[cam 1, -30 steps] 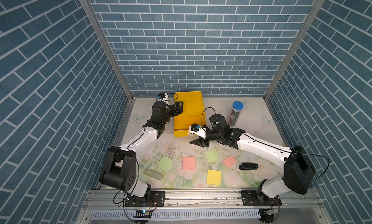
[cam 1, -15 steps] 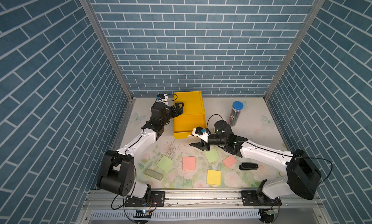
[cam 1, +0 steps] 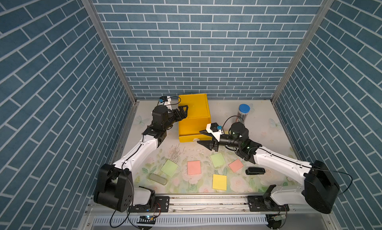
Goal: Please put the sticky notes in the drawer by color
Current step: Pick up the sticky notes from the center of the board.
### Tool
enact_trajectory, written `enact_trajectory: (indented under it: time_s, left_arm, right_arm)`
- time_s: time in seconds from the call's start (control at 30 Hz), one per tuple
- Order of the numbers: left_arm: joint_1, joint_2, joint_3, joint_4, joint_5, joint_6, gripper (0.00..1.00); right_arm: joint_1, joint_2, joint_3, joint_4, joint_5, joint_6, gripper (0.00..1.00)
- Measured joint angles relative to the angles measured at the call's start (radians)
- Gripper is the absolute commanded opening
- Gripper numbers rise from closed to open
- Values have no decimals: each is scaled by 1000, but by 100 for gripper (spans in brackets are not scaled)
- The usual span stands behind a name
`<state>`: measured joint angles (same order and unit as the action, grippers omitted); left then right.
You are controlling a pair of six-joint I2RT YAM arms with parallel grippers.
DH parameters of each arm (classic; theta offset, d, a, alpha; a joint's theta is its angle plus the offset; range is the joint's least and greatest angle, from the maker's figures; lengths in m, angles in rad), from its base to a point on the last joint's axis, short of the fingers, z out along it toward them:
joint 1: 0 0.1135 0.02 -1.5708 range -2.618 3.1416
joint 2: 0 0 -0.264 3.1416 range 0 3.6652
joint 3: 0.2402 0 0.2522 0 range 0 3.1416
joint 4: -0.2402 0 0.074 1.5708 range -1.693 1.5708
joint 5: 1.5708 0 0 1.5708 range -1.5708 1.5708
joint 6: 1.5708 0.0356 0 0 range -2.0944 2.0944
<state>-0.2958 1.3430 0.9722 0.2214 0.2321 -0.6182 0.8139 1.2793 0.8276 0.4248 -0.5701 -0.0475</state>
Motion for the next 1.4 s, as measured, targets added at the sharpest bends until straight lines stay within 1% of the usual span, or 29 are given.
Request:
enact_trajectory:
  time_s: [0.1, 0.13, 0.17, 0.27, 0.37, 0.47, 0.57, 0.7, 0.8, 0.93, 1.03, 1.2, 1.4]
  left_arm:
    - [0, -44, 19, -34, -6, 21, 94]
    - [0, -61, 21, -42, -7, 30, 96]
    - [0, -79, 21, -53, -7, 35, 100]
    - [0, -132, 18, -92, -10, 58, 100]
    - [0, -188, 2, -128, -27, 69, 100]
    - [0, -223, -17, -141, -25, 69, 100]
    - [0, -243, -64, -128, -10, 61, 100]
    - [-1, -259, -116, -146, -14, 58, 100]
    - [-2, -267, -120, -158, -21, 60, 100]
    - [-4, -304, -139, -148, -18, 62, 100]
    - [-6, -331, -158, -153, -22, 70, 100]
    - [-6, -320, -157, -158, -16, 81, 100]
    - [-6, -320, -145, -168, -10, 97, 100]
  right_arm:
    - [-13, -142, 18, -104, 148, 52, 60]
    - [-26, -191, 31, -158, 208, 79, 65]
    - [-43, -232, 45, -212, 267, 108, 71]
    - [-89, -312, 92, -402, 446, 199, 77]
    - [-122, -304, 145, -624, 593, 296, 87]
    - [-143, -221, 153, -765, 654, 357, 93]
    - [-170, -91, 124, -818, 660, 387, 94]
    - [-217, 53, 75, -828, 644, 407, 96]
    - [-258, 163, 76, -800, 610, 408, 100]
    - [-292, 269, 79, -763, 591, 406, 100]
    - [-303, 341, 113, -752, 583, 397, 100]
    - [-311, 444, 204, -742, 579, 377, 100]
    - [-323, 511, 316, -760, 584, 351, 99]
